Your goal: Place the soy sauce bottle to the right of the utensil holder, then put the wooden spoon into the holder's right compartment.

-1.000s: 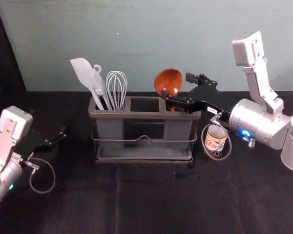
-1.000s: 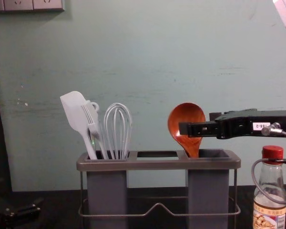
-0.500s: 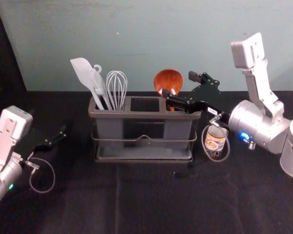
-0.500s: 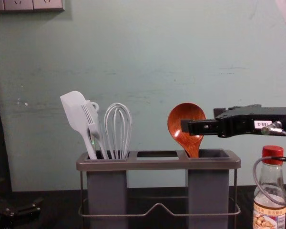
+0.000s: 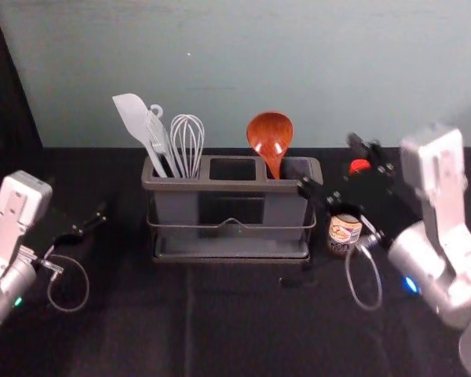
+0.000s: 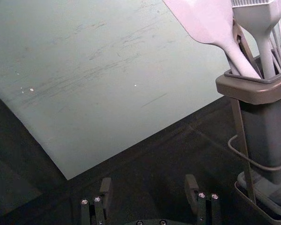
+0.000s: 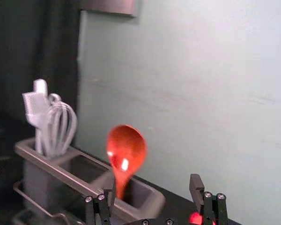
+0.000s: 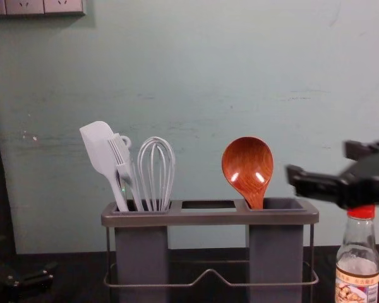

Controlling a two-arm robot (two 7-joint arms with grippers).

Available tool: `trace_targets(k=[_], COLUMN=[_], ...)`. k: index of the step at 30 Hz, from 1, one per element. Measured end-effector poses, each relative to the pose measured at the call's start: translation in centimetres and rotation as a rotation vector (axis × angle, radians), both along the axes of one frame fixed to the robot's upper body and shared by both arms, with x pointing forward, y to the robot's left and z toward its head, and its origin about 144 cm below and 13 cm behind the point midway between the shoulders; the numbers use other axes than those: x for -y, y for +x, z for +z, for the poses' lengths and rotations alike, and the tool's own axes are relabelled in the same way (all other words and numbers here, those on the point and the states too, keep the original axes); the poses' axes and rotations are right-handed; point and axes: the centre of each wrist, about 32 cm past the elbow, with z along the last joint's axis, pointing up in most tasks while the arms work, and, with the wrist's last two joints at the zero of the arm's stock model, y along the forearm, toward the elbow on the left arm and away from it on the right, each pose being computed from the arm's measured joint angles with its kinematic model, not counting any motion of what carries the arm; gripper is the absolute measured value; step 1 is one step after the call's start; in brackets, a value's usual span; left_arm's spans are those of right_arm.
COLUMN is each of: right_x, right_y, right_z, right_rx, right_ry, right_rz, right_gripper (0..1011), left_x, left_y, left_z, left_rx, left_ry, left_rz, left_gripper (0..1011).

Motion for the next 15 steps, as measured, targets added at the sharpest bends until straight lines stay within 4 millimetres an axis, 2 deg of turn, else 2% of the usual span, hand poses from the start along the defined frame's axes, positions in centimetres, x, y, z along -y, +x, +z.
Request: trace_targets(k=[6, 15], right_x=[-0.4, -0.7], right_y=[-2.8, -4.4], right_z=[-3.6, -7.0], right_rx=[0.070, 0.039], right_ry=[0.024, 0.095], right_rz=[-0.148, -0.236], right_gripper=[1004, 1004], left_x=[0.0, 0.0], left_y=[0.0, 0.0], left_z=[0.0, 0.0], left_rx=[0.000, 0.000], left_ry=[0.000, 0.000], left_rz=[0.000, 0.000], left_gripper=[1012, 1011])
